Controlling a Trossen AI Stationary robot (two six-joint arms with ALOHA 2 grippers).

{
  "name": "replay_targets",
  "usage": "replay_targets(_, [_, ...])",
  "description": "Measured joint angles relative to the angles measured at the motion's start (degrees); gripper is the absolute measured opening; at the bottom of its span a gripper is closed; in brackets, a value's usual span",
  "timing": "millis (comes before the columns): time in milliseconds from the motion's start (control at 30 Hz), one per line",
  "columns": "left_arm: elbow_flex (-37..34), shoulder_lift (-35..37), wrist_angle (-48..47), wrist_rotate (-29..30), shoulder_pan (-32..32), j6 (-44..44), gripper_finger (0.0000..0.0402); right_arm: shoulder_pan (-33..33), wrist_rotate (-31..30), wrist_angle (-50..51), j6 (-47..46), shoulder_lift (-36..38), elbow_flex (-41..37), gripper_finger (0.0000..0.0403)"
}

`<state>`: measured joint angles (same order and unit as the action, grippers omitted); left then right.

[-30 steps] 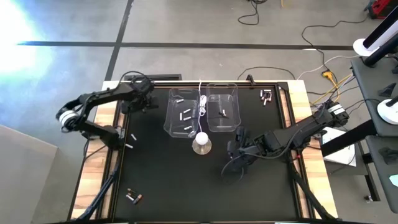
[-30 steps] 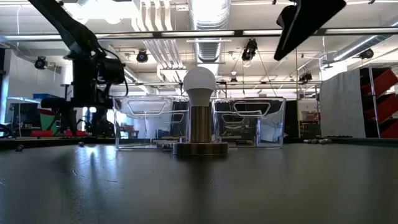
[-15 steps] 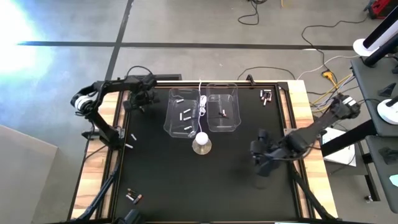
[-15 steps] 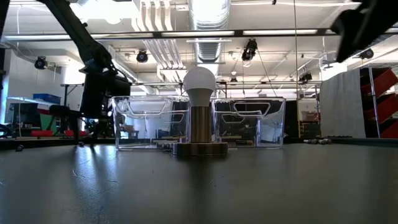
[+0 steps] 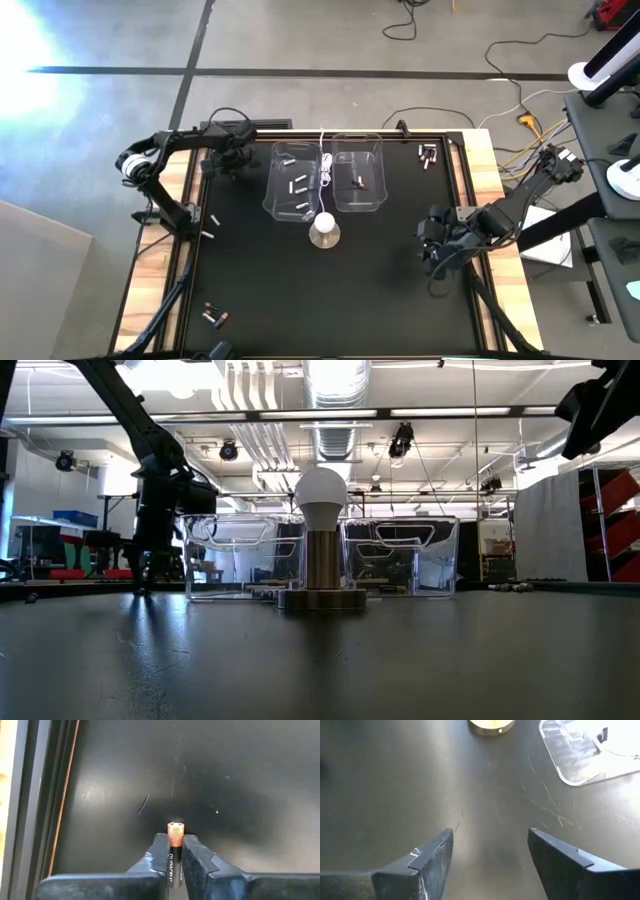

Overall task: Sort batteries
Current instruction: Put the black battery into the right transparent bin

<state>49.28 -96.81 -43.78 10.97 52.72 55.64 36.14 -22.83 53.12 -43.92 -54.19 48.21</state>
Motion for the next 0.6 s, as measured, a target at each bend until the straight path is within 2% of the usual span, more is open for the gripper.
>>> replay_targets(167, [-0.4,4.8,0.9,0.9,-3.2,-5.1,0.0008,0.0,-2.2,-0.2,1.5,-0.3,0.0,0.025])
replay_targets(267, [-0.9,10.9,1.2,1.8,-7.2,-7.6,0.0006,0.0,-3.4,-2.3,2.7,-1.1,-0.1,0.0258])
replay_targets(333, [-1.6,15.9,1.1,4.8,-11.5,-8.1,0.0005,0.0,-4.2,-5.2,4.3,-1.5,-0.3,0.0263])
replay_targets(500, [-5.6,30.1,7.8,13.7,-31.5,-4.6,0.0004,0.0,-4.9,-15.8,10.7,-2.9,-1.1,0.0273])
replay_targets(600, [-10.1,36.3,22.9,22.5,-47.1,-4.2,0.0003,-0.2,-8.2,-26.4,16.9,-4.7,-2.5,0.0276])
